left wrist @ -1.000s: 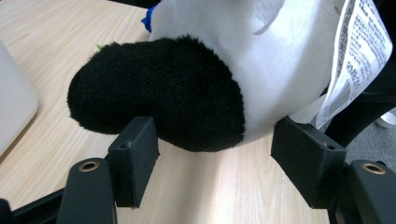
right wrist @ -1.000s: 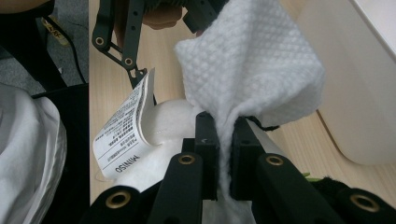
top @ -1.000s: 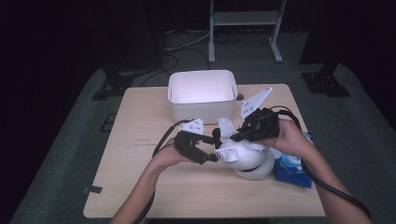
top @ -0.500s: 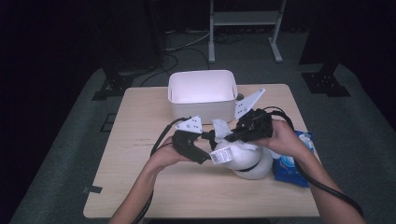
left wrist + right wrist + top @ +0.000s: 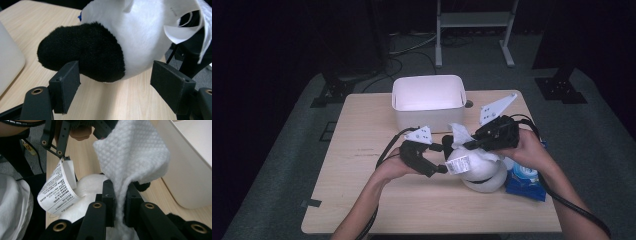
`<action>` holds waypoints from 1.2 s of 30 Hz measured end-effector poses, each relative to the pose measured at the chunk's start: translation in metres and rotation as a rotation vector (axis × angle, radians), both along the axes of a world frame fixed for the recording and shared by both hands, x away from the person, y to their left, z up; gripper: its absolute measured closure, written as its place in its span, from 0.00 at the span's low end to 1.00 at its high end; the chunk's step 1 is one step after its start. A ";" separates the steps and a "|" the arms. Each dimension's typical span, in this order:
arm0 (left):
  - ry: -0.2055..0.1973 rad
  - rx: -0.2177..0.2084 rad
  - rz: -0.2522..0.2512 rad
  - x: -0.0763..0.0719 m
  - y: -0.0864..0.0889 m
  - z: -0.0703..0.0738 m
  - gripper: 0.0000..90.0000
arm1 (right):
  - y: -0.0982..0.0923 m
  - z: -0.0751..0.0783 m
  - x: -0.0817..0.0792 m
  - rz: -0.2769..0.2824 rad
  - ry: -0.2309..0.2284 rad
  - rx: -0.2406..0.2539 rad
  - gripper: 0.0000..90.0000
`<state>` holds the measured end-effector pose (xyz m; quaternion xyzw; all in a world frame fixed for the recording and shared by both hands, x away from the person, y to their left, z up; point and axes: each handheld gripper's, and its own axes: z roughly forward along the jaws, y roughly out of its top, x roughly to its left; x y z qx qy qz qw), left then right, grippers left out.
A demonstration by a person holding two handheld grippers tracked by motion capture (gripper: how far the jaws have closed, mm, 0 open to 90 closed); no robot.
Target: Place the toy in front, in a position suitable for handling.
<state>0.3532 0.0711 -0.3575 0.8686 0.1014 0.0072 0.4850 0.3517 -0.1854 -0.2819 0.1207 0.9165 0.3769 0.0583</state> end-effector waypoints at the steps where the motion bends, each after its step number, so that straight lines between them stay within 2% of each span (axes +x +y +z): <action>1: 0.001 -0.008 -0.004 0.000 0.000 0.001 0.25 | -0.002 -0.002 0.000 0.001 0.002 0.006 0.90; 4: -0.019 0.000 -0.011 -0.003 -0.002 0.007 0.25 | -0.001 -0.005 0.002 0.001 0.015 0.019 0.90; 7: -0.033 -0.006 -0.016 -0.004 -0.004 0.012 0.24 | 0.007 -0.006 0.003 0.020 0.017 0.008 0.90; 13: -0.036 -0.025 -0.025 -0.005 -0.008 0.015 0.22 | 0.023 -0.007 0.004 0.047 0.010 -0.018 0.90; 16: -0.035 0.000 -0.019 -0.005 -0.010 0.012 0.24 | 0.025 -0.006 0.004 0.048 0.008 -0.027 0.90; 17: -0.029 -0.006 -0.018 -0.004 -0.010 0.012 0.24 | 0.024 -0.005 0.004 0.047 0.005 -0.026 0.90; 21: -0.013 0.000 -0.002 0.000 -0.007 0.010 0.24 | 0.015 0.000 0.001 0.035 -0.012 -0.020 0.90; 28: -0.005 0.000 0.007 0.002 -0.005 0.009 0.24 | -0.013 0.007 -0.007 -0.005 -0.023 0.014 0.89; 30: -0.004 0.011 0.009 0.003 -0.003 0.009 0.24 | -0.022 0.009 -0.009 -0.021 -0.027 0.022 0.89; 32: -0.002 0.015 0.016 0.004 -0.001 0.009 0.24 | -0.030 0.007 -0.010 -0.032 -0.025 0.015 0.89; 36: 0.001 0.015 0.021 0.005 0.002 0.009 0.24 | -0.038 -0.004 -0.008 -0.050 0.007 0.007 0.89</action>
